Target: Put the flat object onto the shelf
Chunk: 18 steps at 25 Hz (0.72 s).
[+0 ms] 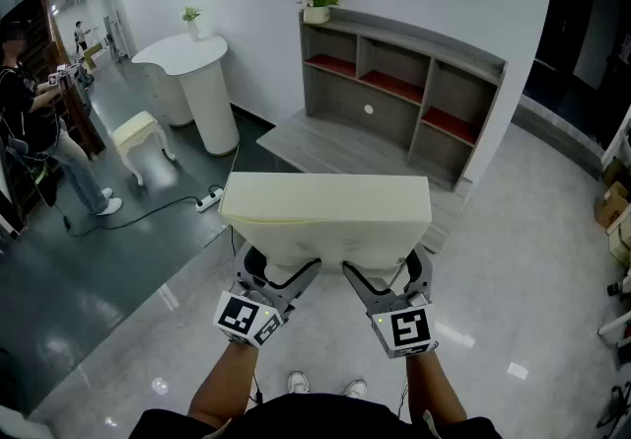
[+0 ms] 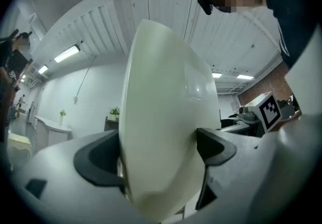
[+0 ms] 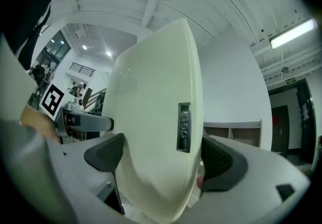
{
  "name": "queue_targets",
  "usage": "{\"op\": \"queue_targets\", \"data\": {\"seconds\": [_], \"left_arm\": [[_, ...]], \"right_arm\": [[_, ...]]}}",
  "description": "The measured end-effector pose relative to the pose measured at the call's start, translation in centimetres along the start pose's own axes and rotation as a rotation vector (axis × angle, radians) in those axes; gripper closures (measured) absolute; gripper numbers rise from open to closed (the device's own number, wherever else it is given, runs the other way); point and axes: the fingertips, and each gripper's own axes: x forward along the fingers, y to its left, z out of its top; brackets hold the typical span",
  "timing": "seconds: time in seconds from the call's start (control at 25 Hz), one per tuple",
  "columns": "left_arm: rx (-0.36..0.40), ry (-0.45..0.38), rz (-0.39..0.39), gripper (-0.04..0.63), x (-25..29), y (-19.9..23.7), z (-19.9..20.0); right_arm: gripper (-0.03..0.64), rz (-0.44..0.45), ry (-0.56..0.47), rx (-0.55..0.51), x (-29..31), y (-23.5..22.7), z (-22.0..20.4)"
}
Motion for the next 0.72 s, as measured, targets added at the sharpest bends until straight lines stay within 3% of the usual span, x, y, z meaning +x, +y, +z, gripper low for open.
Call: {"op": "queue_targets", "data": {"seconds": [0.72], "left_arm": [[0.019,-0.028,0.019,0.127,-2.2,2.0,1.4]], "right_arm": [[0.141,0.031,-0.027,-0.032,1.2,2.6,1.7]]}}
